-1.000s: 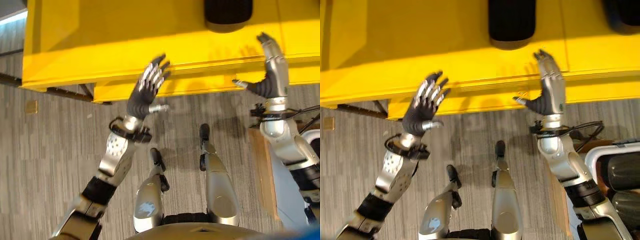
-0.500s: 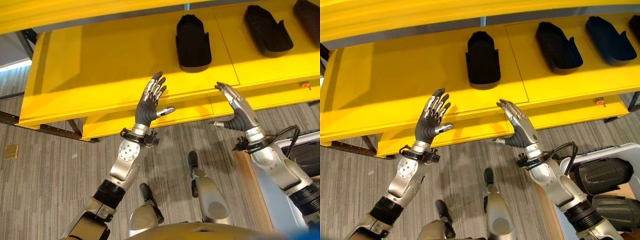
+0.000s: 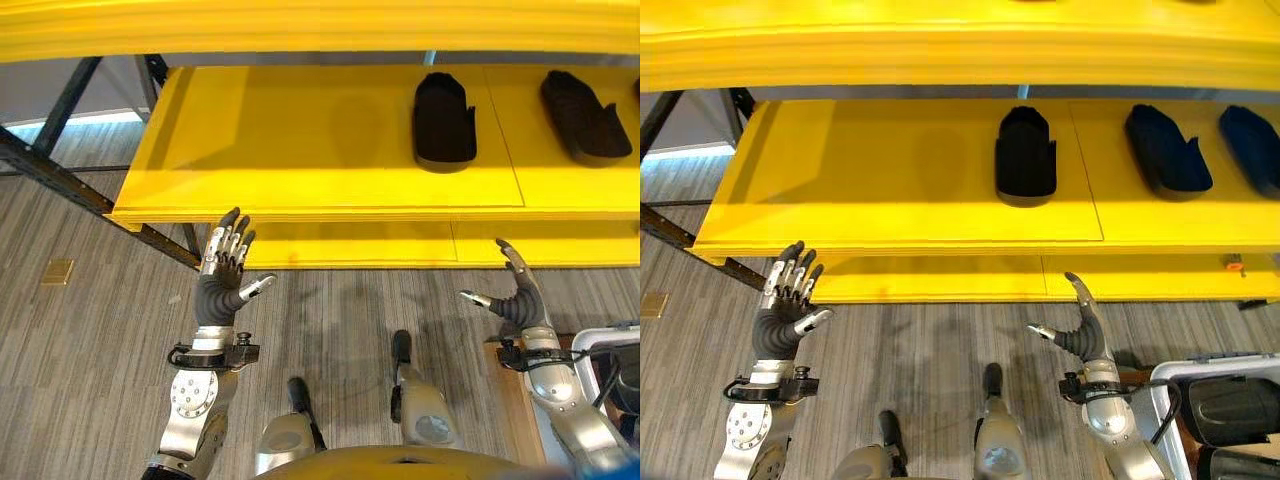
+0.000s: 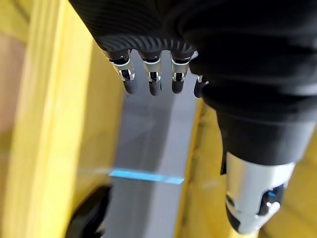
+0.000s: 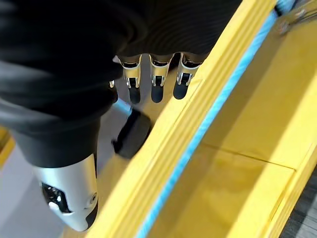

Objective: Move parts from the plastic box to the shelf.

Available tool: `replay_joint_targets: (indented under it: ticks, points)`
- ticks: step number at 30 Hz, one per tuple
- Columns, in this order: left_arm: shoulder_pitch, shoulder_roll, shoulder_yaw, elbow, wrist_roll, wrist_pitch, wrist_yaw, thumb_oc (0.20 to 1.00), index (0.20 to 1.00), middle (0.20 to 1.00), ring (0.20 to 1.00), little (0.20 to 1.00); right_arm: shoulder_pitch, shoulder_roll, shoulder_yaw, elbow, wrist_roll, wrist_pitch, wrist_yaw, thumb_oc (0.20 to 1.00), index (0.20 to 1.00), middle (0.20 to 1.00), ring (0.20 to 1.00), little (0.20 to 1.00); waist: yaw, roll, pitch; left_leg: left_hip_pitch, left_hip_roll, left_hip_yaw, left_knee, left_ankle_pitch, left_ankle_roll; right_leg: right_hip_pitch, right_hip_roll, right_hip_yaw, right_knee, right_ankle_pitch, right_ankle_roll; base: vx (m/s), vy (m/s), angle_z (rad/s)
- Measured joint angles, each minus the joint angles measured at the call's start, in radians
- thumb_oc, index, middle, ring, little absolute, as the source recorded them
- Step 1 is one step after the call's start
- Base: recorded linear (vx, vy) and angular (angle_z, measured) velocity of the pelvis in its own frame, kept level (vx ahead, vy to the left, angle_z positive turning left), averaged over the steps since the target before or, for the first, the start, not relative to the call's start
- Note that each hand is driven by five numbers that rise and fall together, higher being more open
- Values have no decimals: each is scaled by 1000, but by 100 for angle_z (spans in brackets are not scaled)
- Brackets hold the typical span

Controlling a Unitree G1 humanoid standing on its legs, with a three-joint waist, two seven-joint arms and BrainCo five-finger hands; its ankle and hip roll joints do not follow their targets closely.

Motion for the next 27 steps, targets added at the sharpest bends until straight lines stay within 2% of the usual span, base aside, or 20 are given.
replay_joint_targets:
  ticks: [3, 5, 6, 7, 8, 10, 11, 13, 14, 15, 16, 17, 18, 19, 21, 22, 23, 24, 26, 27]
  points:
    - [1, 59, -15, -26, 58, -12, -44, 1000, 1000, 1000, 1000, 1000, 42, 63, 1, 49, 39, 28, -35, 1000, 1000, 1000, 1000, 1000, 5, -83, -55, 8, -24, 10, 7, -9, 18, 4, -22, -4, -7, 20, 27, -52, 160, -4]
    - [1, 87, -14, -47, 80, -18, -49, 1000, 1000, 1000, 1000, 1000, 21, 68, 1, 49, 67, 33, -39, 1000, 1000, 1000, 1000, 1000, 14, -114, -55, 40, -25, 71, 14, -38, 16, -23, -3, -18, 8, 121, 70, -157, 100, -105]
    - [-1, 98, -17, -52, 100, -17, -40, 1000, 1000, 1000, 1000, 1000, -9, 69, 1, 49, 83, 33, -41, 1000, 1000, 1000, 1000, 1000, 10, -108, -55, 35, -17, 135, 42, -63, 36, -48, 25, -21, -21, 218, -12, -220, 109, -175]
    - [-35, 113, -30, -32, 135, -12, -39, 1000, 1000, 1000, 1000, 1000, -30, 70, 0, 75, 95, 37, -56, 1000, 1000, 1000, 1000, 1000, -7, -115, -54, 33, 9, 204, 76, -82, 65, -41, 28, -146, -10, 136, 75, -224, 104, -146]
    - [-52, 98, -38, -19, 144, -8, -45, 1000, 1000, 1000, 1000, 1000, -26, 62, -1, 97, 113, 51, -63, 1000, 1000, 1000, 1000, 1000, -11, -79, -52, 27, 41, 224, 70, -76, 68, -56, 45, -215, 102, 36, 60, -218, 71, -89]
    - [-76, 79, -69, -16, 141, -7, -63, 1000, 1000, 1000, 1000, 1000, -21, 52, -21, 109, 128, 65, -72, 1000, 1000, 1000, 1000, 1000, -5, 4, -28, 26, 101, 231, 63, -52, 50, -61, 37, -256, 313, -63, 44, -150, 30, -34]
    - [-76, 87, -80, -16, 125, -3, -84, 1000, 1000, 1000, 1000, 1000, -21, 53, -31, 107, 136, 67, -74, 1000, 1000, 1000, 1000, 1000, -2, 29, -15, 37, 117, 231, 70, -47, 45, -29, 15, -292, 379, -92, 16, -149, 7, -34]
    - [-69, 107, -85, -12, 101, 12, -103, 1000, 1000, 1000, 1000, 1000, -40, 53, -30, 94, 152, 73, -75, 1000, 1000, 1000, 1000, 1000, 4, 37, -12, 40, 120, 245, 106, -46, 45, 17, 33, -299, 315, -66, -39, -219, -108, -64]
    - [-73, 110, -99, -12, 86, 12, -105, 1000, 1000, 1000, 1000, 1000, -81, 55, -24, 100, 156, 81, -80, 1000, 1000, 1000, 1000, 1000, 7, 25, -1, 9, 117, 247, 169, -64, 61, 17, 56, -298, 216, -3, -69, -230, -208, -152]
    - [-78, 100, -106, -20, 73, 14, -104, 1000, 1000, 1000, 1000, 1000, -139, 49, -24, 105, 156, 88, -86, 1000, 1000, 1000, 1000, 1000, 39, 46, -7, -18, 65, 223, 128, -103, 104, 48, 77, -272, 48, 85, 63, -242, -239, -207]
    - [-101, 73, -122, -25, 73, 18, -109, 1000, 1000, 1000, 1000, 1000, -202, 26, -42, 102, 155, 88, -95, 1000, 1000, 1000, 1000, 1000, 52, 120, 12, -18, 79, 224, 62, -77, 91, 46, 100, -287, 128, -8, 53, -248, -283, -176]
    - [-147, 61, -134, -12, 69, 37, -103, 1000, 1000, 1000, 1000, 1000, -233, 23, -37, 114, 161, 115, -105, 1000, 1000, 1000, 1000, 1000, 20, 114, 18, -29, 72, 264, 77, -59, 98, 44, 43, -334, 295, -159, -15, -244, -363, -132]
    - [-160, 57, -132, -22, 68, 35, -87, 1000, 1000, 1000, 1000, 1000, -239, 16, -8, 114, 160, 145, -101, 1000, 1000, 1000, 1000, 1000, 26, 104, 22, -31, 92, 296, 118, -63, 98, 76, 7, -401, 391, -248, -28, -192, -396, -107]
    - [-170, 63, -120, -24, 67, 34, -69, 1000, 1000, 1000, 1000, 1000, -235, 20, 24, 107, 160, 164, -99, 1000, 1000, 1000, 1000, 1000, 35, 73, 22, -33, 117, 324, 178, -63, 98, 148, 11, -441, 328, -244, -36, -174, -414, -153]
    - [-154, 86, -92, -18, 67, 35, -39, 1000, 1000, 1000, 1000, 1000, -237, 23, 68, 90, 157, 177, -99, 1000, 1000, 1000, 1000, 1000, 69, 3, 13, -50, 194, 371, 344, -67, 99, 268, 78, -443, 96, -163, -62, -152, -313, -168]
    - [-140, 84, -79, -12, 66, 35, -34, 1000, 1000, 1000, 1000, 1000, -242, 16, 72, 86, 157, 184, -103, 1000, 1000, 1000, 1000, 1000, 69, -7, 6, -86, 227, 372, 419, -76, 92, 273, 95, -441, 62, -153, -81, -129, -223, -120]
    - [-140, 76, -84, -14, 57, 35, -39, 1000, 1000, 1000, 1000, 1000, -222, -3, 60, 66, 157, 194, -111, 1000, 1000, 1000, 1000, 1000, 53, -14, -1, -104, 229, 371, 408, -97, 61, 273, 101, -418, 40, -166, -97, -96, -184, -60]
    - [-146, 64, -90, -16, 44, 34, -48, 1000, 1000, 1000, 1000, 1000, -210, -41, 43, 54, 157, 200, -115, 1000, 1000, 1000, 1000, 1000, 28, -4, 3, -115, 215, 375, 324, -79, 39, 269, 112, -401, 33, -192, -104, -83, -186, -43]
    - [-139, 40, -93, -12, 18, 36, -73, 1000, 1000, 1000, 1000, 1000, -199, -88, 4, 85, 158, 215, -128, 1000, 1000, 1000, 1000, 1000, 3, 48, 2, -117, 220, 374, 200, 37, 26, 249, 160, -365, 34, -228, -102, -77, -198, -55]
    - [-142, 39, -105, -12, 0, 36, -81, 1000, 1000, 1000, 1000, 1000, -174, -102, -1, 85, 158, 218, -138, 1000, 1000, 1000, 1000, 1000, -18, 49, 0, -116, 210, 365, 175, 82, 22, 245, 161, -367, 35, -230, -100, -52, -187, -26]
